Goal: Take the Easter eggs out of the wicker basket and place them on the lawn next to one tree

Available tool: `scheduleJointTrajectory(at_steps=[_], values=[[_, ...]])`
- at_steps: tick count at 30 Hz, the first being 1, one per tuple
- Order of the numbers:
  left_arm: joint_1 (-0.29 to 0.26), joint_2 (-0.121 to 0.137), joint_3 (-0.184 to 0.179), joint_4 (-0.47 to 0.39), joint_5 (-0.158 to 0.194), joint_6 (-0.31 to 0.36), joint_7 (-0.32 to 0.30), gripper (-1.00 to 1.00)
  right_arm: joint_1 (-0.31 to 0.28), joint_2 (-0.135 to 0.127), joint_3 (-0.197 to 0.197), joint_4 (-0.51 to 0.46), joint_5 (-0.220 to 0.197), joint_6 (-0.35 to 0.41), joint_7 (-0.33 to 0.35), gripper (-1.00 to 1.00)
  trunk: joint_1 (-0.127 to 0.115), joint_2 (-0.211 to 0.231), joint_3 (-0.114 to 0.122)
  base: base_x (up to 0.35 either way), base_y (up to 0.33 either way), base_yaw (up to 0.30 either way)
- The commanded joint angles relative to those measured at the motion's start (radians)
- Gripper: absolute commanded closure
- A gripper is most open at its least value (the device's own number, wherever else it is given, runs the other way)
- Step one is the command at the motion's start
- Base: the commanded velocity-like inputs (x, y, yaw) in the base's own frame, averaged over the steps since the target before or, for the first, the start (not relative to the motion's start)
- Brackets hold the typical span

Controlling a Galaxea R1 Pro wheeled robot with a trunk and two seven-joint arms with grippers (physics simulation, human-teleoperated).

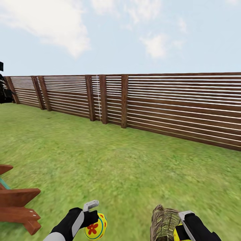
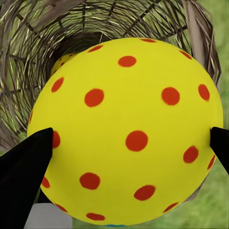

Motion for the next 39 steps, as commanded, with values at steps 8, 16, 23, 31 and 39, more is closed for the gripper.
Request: scheduleJointTrajectory(at_steps=[8, 16, 23, 31, 39], values=[[0.000, -0.002, 0.005, -0.001, 0.007, 0.007, 0.001, 1.00, 0.000, -0.002, 0.004, -0.001, 0.006, 0.006, 0.002, 1.00, -0.031, 0.056, 0.024, 0.000, 0.000, 0.000], [0.000, -0.002, 0.004, -0.001, 0.005, 0.007, 0.000, 1.00, 0.000, -0.003, 0.003, -0.001, 0.006, 0.006, 0.002, 1.00, -0.062, 0.112, 0.049, 0.000, 0.000, 0.000], [0.000, -0.007, 0.004, 0.000, 0.005, 0.007, 0.000, 1.00, 0.000, -0.003, 0.003, -0.001, 0.006, 0.007, 0.002, 1.00, -0.088, 0.161, 0.071, 0.000, 0.000, 0.000], [0.000, -0.011, 0.004, 0.000, 0.005, 0.007, 0.001, 1.00, 0.000, -0.003, 0.005, -0.001, 0.006, 0.006, 0.002, 1.00, -0.119, 0.217, 0.096, 0.000, 0.000, 0.000], [0.000, -0.010, 0.004, 0.000, 0.005, 0.007, 0.001, 1.00, 0.000, -0.002, 0.004, -0.001, 0.006, 0.006, 0.002, 1.00, -0.150, 0.273, 0.121, 0.000, 0.000, 0.000]])
